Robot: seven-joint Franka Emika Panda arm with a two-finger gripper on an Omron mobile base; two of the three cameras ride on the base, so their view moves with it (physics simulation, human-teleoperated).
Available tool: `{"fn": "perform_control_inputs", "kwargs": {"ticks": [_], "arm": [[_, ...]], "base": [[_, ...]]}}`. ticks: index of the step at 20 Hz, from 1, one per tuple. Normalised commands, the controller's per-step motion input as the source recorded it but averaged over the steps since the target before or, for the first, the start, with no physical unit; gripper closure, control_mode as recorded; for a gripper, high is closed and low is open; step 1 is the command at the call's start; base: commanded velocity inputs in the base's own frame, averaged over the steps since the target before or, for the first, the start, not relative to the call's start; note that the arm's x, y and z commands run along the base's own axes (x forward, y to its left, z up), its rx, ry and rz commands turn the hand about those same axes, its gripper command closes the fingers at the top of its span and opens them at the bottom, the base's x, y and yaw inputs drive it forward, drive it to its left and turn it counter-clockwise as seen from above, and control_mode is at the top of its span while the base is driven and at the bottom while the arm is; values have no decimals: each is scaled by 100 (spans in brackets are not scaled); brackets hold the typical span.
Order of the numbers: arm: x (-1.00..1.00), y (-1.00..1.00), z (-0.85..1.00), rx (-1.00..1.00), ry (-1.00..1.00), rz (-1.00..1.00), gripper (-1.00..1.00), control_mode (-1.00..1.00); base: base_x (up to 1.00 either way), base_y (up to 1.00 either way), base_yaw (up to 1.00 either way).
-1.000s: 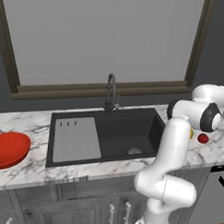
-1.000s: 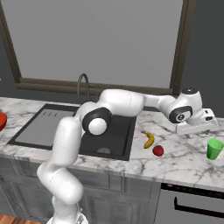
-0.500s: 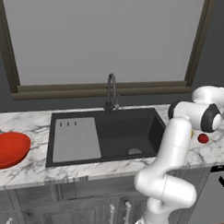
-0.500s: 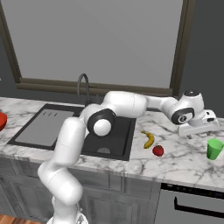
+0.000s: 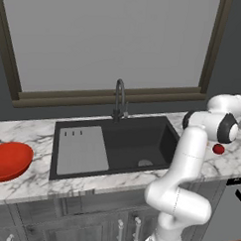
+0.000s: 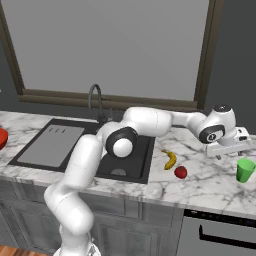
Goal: Remove the tomato and banana from the sink. Then move the bowl and cup from the counter to the sink for washing.
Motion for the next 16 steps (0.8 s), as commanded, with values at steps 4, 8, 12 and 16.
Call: {"fn": "perform_control_inputs", "kwargs": {"ticks": [4, 8, 12, 16], "arm": [[11, -14, -6, 0, 0, 0, -100, -100], [9, -14, -8, 0, 0, 0, -100, -100], [10, -14, -7, 0, 0, 0, -100, -100], [8, -8, -10, 3, 0, 0, -100, -100]], "base": [[0, 0, 0], [0, 0, 0], [0, 0, 0], [0, 0, 0]]}}
